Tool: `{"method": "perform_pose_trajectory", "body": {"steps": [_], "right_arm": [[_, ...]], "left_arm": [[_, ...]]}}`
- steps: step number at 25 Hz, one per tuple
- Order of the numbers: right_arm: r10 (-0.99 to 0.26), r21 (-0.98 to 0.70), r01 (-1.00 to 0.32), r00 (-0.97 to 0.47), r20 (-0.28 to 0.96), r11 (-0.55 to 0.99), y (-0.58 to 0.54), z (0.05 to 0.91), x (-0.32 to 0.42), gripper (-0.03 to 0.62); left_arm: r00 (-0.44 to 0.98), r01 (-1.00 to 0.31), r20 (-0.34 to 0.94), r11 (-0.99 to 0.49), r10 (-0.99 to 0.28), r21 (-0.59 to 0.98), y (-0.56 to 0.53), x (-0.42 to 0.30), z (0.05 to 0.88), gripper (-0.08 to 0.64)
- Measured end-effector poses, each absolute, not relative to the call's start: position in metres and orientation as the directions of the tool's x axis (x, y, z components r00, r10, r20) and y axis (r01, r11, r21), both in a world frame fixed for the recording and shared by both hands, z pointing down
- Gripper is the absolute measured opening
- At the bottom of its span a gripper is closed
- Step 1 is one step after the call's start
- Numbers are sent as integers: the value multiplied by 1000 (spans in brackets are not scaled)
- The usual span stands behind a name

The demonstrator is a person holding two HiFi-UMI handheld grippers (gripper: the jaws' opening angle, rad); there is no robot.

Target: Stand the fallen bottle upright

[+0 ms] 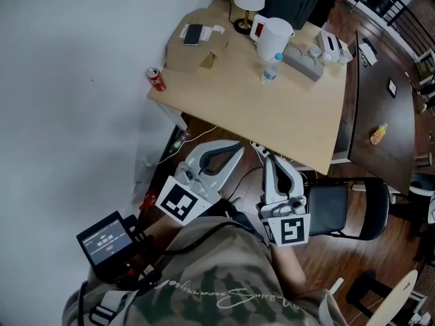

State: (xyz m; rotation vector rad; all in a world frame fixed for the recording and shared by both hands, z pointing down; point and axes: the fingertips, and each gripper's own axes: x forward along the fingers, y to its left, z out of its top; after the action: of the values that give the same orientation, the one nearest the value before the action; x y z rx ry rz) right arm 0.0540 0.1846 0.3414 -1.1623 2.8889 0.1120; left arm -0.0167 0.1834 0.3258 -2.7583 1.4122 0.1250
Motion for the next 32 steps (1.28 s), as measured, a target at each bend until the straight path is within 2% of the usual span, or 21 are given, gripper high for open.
{"method": "perform_pose_trajectory", "body": {"steps": [17, 32], "right_arm": [[-697, 96, -702, -713, -84, 706, 157, 330, 37, 3], [-673, 83, -677, -736, -71, 731, 151, 328, 23, 3]], "left_arm": [[603, -792, -166, -611, -780, -3, 159, -27, 307, 0], [572, -818, -161, -574, -804, -37, 152, -40, 302, 0]]}}
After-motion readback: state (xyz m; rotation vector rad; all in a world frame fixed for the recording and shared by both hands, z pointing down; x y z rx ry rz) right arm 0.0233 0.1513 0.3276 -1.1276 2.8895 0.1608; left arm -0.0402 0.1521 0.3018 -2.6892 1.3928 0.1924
